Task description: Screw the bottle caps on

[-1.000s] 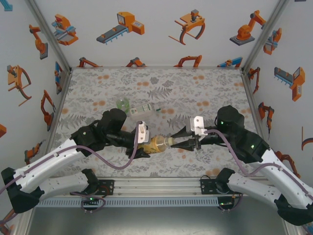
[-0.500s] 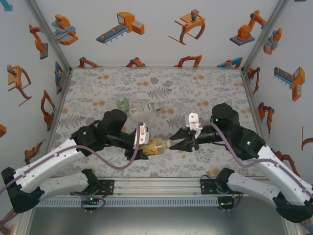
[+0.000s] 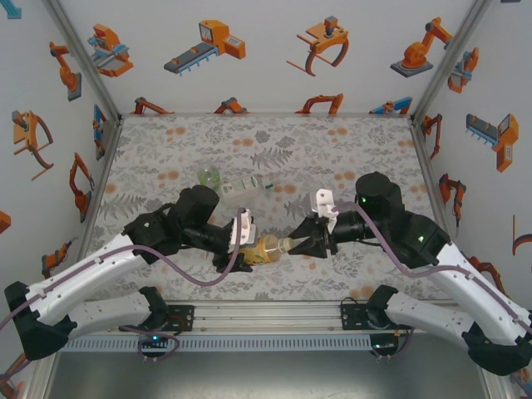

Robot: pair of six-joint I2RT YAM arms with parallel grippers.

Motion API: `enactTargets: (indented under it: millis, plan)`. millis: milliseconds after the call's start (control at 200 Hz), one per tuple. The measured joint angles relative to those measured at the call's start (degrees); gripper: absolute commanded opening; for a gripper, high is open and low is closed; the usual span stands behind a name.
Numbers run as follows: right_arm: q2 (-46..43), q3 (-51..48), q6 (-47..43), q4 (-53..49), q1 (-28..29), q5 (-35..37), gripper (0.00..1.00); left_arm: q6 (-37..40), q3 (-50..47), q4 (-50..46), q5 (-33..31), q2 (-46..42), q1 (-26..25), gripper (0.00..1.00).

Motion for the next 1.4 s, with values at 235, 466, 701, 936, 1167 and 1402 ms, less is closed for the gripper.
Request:
enactTargets:
  millis: [235, 466, 701, 936, 1167, 1402]
  plan:
    - [0.7, 1.4, 0.0, -1.9, 0.0, 0.7, 0.00, 0.0, 0.4, -0.2, 0.3, 0.6, 0.0, 0.00]
    - [1.5, 2.1, 0.0, -3.5, 0.3, 1.5, 0.00, 0.0, 0.7, -0.6, 0.5, 1.4, 0.0, 0.00]
    - [1.9, 2.3, 1.8, -4.1, 0.7, 2.8, 0.00, -0.1, 0.7, -1.0, 0.3, 1.6, 0.0, 0.00]
    - [0.1, 0.3, 9.1, -0.3, 1.2, 6.1, 0.00, -0.3, 0.7, -0.3, -1.0, 0.7, 0.0, 0.00]
    - [-0.6, -1.1, 23.8, 1.6, 1.3, 11.0, 0.00, -0.3, 0.7, -0.4, -2.4, 0.7, 0.0, 0.00]
    - [-0.6, -1.8, 44.7, 1.6, 1.4, 16.9, 0.00, -0.5, 0.7, -0.4, -3.4, 0.7, 0.1, 0.00]
